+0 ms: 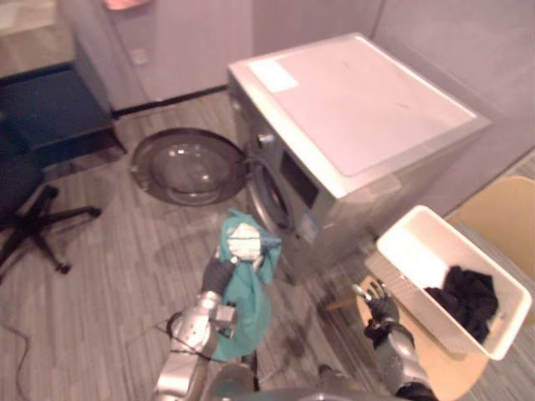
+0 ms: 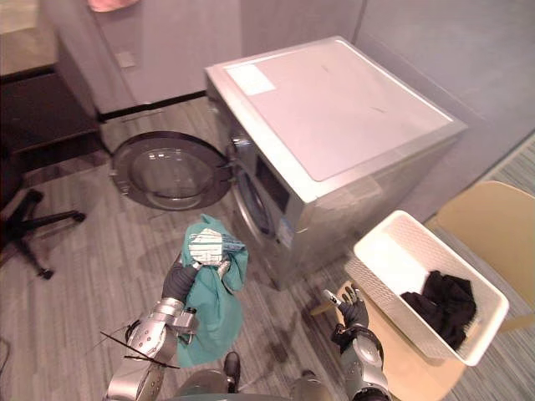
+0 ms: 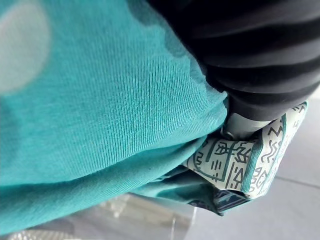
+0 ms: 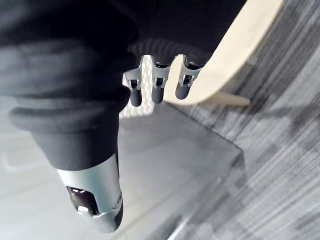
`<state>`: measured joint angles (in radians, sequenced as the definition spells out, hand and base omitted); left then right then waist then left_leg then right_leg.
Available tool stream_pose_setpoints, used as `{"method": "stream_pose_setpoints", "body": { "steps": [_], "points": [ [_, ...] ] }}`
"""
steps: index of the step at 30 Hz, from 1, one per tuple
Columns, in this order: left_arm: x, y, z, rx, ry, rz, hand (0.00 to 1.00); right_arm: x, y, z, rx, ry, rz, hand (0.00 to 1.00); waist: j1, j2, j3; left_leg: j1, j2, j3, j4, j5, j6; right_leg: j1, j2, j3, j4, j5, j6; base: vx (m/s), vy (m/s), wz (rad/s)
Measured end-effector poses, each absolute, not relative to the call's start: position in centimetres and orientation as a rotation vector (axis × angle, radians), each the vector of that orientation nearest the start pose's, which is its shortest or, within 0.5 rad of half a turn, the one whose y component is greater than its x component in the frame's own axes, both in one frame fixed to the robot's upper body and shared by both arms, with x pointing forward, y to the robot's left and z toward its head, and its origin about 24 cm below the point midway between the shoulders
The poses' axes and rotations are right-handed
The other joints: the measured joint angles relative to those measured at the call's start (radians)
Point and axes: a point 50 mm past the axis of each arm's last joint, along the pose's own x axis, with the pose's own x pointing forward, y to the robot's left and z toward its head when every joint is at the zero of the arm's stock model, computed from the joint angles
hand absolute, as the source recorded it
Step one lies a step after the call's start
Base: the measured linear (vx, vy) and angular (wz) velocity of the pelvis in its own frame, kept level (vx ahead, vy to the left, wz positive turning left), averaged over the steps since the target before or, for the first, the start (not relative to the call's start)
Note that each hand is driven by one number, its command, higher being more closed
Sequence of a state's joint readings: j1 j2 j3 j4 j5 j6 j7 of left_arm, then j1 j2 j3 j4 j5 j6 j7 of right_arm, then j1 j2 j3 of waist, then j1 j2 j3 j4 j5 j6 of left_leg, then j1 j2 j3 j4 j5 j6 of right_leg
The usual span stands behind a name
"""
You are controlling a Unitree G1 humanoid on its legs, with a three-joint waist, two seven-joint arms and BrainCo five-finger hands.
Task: Pick up the laundry basket with both hands and put the clothes into the washing machine.
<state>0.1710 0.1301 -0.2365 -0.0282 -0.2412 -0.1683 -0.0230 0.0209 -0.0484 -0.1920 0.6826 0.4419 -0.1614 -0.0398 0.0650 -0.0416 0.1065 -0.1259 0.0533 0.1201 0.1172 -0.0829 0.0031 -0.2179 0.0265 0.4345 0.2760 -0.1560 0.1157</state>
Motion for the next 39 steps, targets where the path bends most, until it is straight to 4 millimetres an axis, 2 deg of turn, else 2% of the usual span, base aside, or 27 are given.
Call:
{"method": "stream_pose_setpoints", "body": {
  "steps": [1, 2, 4, 6, 8, 9, 11, 14, 15, 17, 19, 21, 23, 24, 25, 26, 27, 28, 29, 30, 33, 34, 35, 36, 37, 38, 39],
  "points": [
    [21.5, 12.3, 2.2, -0.146, 0.009, -0.208, 1.00, 18.7, -21.4, -9.4, 0.404, 0.483, -0.445, 0.00, -0.014, -0.008, 0.001, 0.000, -0.006, -0.007, 0.008, -0.007, -0.011, 0.001, 0.004, -0.014, -0.064, 0.023, -0.005, 0.18, -0.161, 0.48],
    [22.0, 11.3, 1.8, -0.150, 0.032, -0.240, 1.00, 18.1, -22.2, -9.5, 0.406, 0.483, -0.482, 0.00, -0.057, 0.013, 0.001, -0.001, -0.011, -0.053, 0.037, -0.018, -0.030, 0.045, 0.005, -0.052, -0.100, 0.090, -0.039, 0.19, -0.105, 0.07],
    [22.0, 10.1, 2.3, -0.179, 0.012, -0.272, 1.00, 17.5, -22.9, -9.6, 0.413, 0.481, -0.511, 0.00, -0.049, 0.027, 0.001, 0.042, 0.013, -0.101, 0.038, -0.048, -0.057, 0.062, 0.046, -0.017, -0.078, 0.083, -0.049, 0.26, -0.119, -0.46],
    [22.2, 9.2, 2.7, -0.188, -0.005, -0.317, 1.00, 17.3, -22.8, -9.4, 0.435, 0.458, -0.523, 0.00, -0.058, 0.035, 0.003, 0.079, 0.028, -0.108, 0.071, -0.101, -0.075, 0.079, 0.077, -0.015, -0.012, 0.027, -0.069, 0.18, -0.126, -0.28],
    [22.3, 8.7, 3.1, -0.202, -0.022, -0.346, 1.00, 16.0, -23.0, -9.9, 0.459, 0.476, -0.561, 0.00, -0.061, 0.044, -0.004, 0.113, 0.035, -0.136, 0.114, -0.172, -0.132, 0.092, 0.101, -0.024, 0.090, -0.070, -0.108, 0.15, -0.144, 0.16],
    [22.1, 8.6, 2.9, -0.205, -0.014, -0.352, 1.00, 15.5, -23.1, -10.1, 0.460, 0.484, -0.568, 0.00, -0.062, 0.058, -0.010, 0.095, 0.033, -0.152, 0.191, -0.199, -0.177, 0.095, 0.102, -0.037, 0.112, -0.103, -0.120, 0.14, -0.105, 0.30],
    [21.6, 8.7, 2.4, -0.219, 0.009, -0.345, 1.00, 15.8, -23.2, -9.7, 0.469, 0.462, -0.567, 0.00, -0.050, 0.082, -0.021, -0.003, 0.040, -0.174, 0.414, -0.212, -0.201, 0.105, 0.109, -0.037, 0.143, -0.126, -0.129, 0.15, -0.070, 0.06],
    [20.7, 8.9, 1.6, -0.227, 0.046, -0.336, 1.00, 16.9, -22.7, -9.1, 0.467, 0.434, -0.523, 0.00, -0.042, 0.096, -0.026, -0.096, 0.054, -0.171, 0.596, -0.231, -0.183, 0.140, 0.100, -0.024, 0.135, -0.129, -0.131, 0.26, -0.044, -0.13],
    [20.6, 9.0, 1.5, -0.227, 0.051, -0.335, 1.00, 17.5, -22.2, -8.9, 0.468, 0.428, -0.501, 0.00, -0.042, 0.086, -0.022, -0.118, 0.069, -0.156, 0.594, -0.250, -0.147, 0.162, 0.079, -0.007, 0.120, -0.135, -0.126, 0.19, -0.004, -0.09],
    [20.6, 9.1, 1.5, -0.224, 0.050, -0.329, 1.00, 18.0, -21.7, -8.8, 0.465, 0.432, -0.473, 0.00, -0.036, 0.052, -0.020, -0.156, 0.104, -0.139, 0.524, -0.255, -0.133, 0.167, 0.034, 0.018, 0.119, -0.151, -0.096, 0.22, 0.045, -0.10],
    [20.5, 9.4, 1.4, -0.223, 0.054, -0.310, 1.00, 18.4, -21.4, -8.8, 0.455, 0.438, -0.451, 0.00, -0.023, 0.019, -0.019, -0.161, 0.152, -0.172, 0.307, -0.238, -0.144, 0.170, -0.014, 0.039, 0.123, -0.172, -0.061, 0.25, 0.155, -0.23],
    [20.6, 9.5, 1.4, -0.224, 0.055, -0.289, 1.00, 19.2, -21.4, -8.3, 0.428, 0.423, -0.421, 0.00, -0.024, 0.019, -0.019, -0.151, 0.186, -0.224, 0.112, -0.173, -0.169, 0.180, -0.036, 0.058, 0.131, -0.196, -0.019, 0.26, 0.284, -0.30],
    [20.6, 9.5, 1.4, -0.228, 0.055, -0.275, 1.00, 20.1, -21.7, -7.9, 0.398, 0.407, -0.405, 0.00, -0.015, 0.031, -0.026, -0.119, 0.206, -0.213, 0.025, -0.019, -0.211, 0.189, -0.061, 0.110, 0.149, -0.231, 0.041, 0.25, 0.465, -0.81],
    [20.6, 9.9, 1.3, -0.208, 0.059, -0.271, 1.00, 20.2, -21.1, -8.4, 0.430, 0.428, -0.427, 0.00, 0.004, -0.008, -0.029, -0.107, 0.177, -0.174, 0.067, 0.076, -0.245, 0.200, -0.103, 0.151, 0.144, -0.228, 0.050, 0.19, 0.484, -0.95],
    [20.6, 10.5, 1.2, -0.185, 0.063, -0.267, 1.00, 19.7, -20.9, -8.8, 0.440, 0.450, -0.441, 0.00, 0.005, -0.042, -0.035, -0.104, 0.150, -0.147, 0.078, 0.072, -0.228, 0.190, -0.134, 0.159, 0.139, -0.205, 0.076, 0.17, 0.470, -0.70],
    [20.6, 11.0, 1.1, -0.154, 0.067, -0.276, 1.00, 18.6, -21.0, -9.4, 0.437, 0.481, -0.457, 0.00, -0.008, -0.063, -0.044, -0.101, 0.129, -0.129, 0.075, 0.068, -0.211, 0.188, -0.164, 0.158, 0.109, -0.124, 0.112, 0.16, 0.461, -0.27],
    [20.7, 11.1, 1.4, -0.141, 0.057, -0.289, 1.00, 17.9, -21.7, -9.7, 0.441, 0.492, -0.507, 0.00, -0.005, -0.059, -0.043, -0.093, 0.116, -0.110, 0.064, 0.069, -0.190, 0.193, -0.180, 0.137, 0.061, -0.016, 0.121, 0.14, 0.375, -0.26],
    [20.7, 11.3, 1.5, -0.135, 0.050, -0.289, 1.00, 17.7, -22.1, -9.9, 0.440, 0.499, -0.534, 0.00, 0.002, -0.058, -0.044, -0.081, 0.114, -0.093, 0.052, 0.071, -0.185, 0.192, -0.189, 0.129, 0.040, 0.034, 0.121, 0.12, 0.426, -0.44],
    [20.7, 11.6, 2.0, -0.128, 0.032, -0.294, 1.00, 17.2, -22.8, -10.0, 0.434, 0.504, -0.569, 0.00, 0.010, -0.056, -0.046, -0.061, 0.102, -0.058, 0.030, 0.081, -0.164, 0.186, -0.209, 0.098, 0.016, 0.126, 0.114, 0.07, 0.318, -0.54],
    [20.8, 11.8, 2.4, -0.125, 0.011, -0.293, 1.00, 16.7, -23.4, -10.0, 0.415, 0.512, -0.585, 0.00, 0.009, -0.041, -0.049, -0.046, 0.096, -0.028, 0.005, 0.088, -0.154, 0.165, -0.222, 0.055, 0.015, 0.208, 0.081, 0.07, 0.376, -0.48],
    [21.0, 12.0, 3.0, -0.126, -0.018, -0.280, 1.00, 15.9, -24.7, -10.0, 0.369, 0.521, -0.607, 0.00, 0.008, -0.003, -0.053, 0.004, 0.060, 0.014, -0.071, 0.104, -0.099, 0.095, -0.252, -0.091, 0.055, 0.326, -0.042, -0.01, 0.229, -0.43],
    [21.0, 12.0, 2.9, -0.124, -0.015, -0.277, 1.00, 15.7, -24.6, -10.1, 0.365, 0.528, -0.601, 0.00, 0.005, 0.019, -0.047, 0.016, 0.058, 0.017, -0.085, 0.104, -0.088, 0.084, -0.248, -0.106, 0.068, 0.298, -0.036, -0.02, 0.138, -0.34],
    [21.1, 12.0, 2.8, -0.124, -0.011, -0.273, 1.00, 15.0, -24.2, -10.5, 0.368, 0.551, -0.594, 0.00, -0.001, 0.023, -0.049, 0.041, 0.057, 0.020, -0.105, 0.111, -0.075, 0.093, -0.205, -0.106, 0.078, 0.181, -0.009, -0.03, 0.075, -0.19],
    [21.1, 12.0, 2.8, -0.125, -0.012, -0.273, 1.00, 14.6, -23.9, -10.7, 0.365, 0.566, -0.581, 0.00, -0.003, 0.026, -0.048, 0.052, 0.054, 0.023, -0.109, 0.110, -0.063, 0.094, -0.177, -0.105, 0.088, 0.141, -0.007, -0.06, 0.037, -0.10],
    [21.1, 11.9, 2.8, -0.130, -0.012, -0.271, 1.00, 14.1, -22.9, -11.0, 0.357, 0.592, -0.526, 0.00, -0.007, 0.025, -0.047, 0.060, 0.042, 0.027, -0.100, 0.105, -0.045, 0.094, -0.110, -0.101, 0.114, 0.089, 0.003, -0.08, -0.012, -0.18],
    [20.9, 11.6, 2.4, -0.156, 0.003, -0.258, 1.00, 14.2, -22.4, -10.9, 0.355, 0.587, -0.480, 0.00, -0.014, 0.020, -0.052, 0.071, 0.030, 0.045, -0.080, 0.093, -0.031, 0.082, -0.094, -0.128, 0.144, 0.075, -0.002, -0.08, -0.005, -0.25],
    [20.8, 11.4, 2.1, -0.171, 0.018, -0.255, 1.00, 14.4, -22.2, -10.8, 0.357, 0.582, -0.464, 0.00, -0.018, 0.034, -0.056, 0.070, 0.025, 0.051, -0.068, 0.087, -0.034, 0.083, -0.088, -0.102, 0.141, 0.082, 0.010, -0.11, 0.039, -0.43]
  ]
}}
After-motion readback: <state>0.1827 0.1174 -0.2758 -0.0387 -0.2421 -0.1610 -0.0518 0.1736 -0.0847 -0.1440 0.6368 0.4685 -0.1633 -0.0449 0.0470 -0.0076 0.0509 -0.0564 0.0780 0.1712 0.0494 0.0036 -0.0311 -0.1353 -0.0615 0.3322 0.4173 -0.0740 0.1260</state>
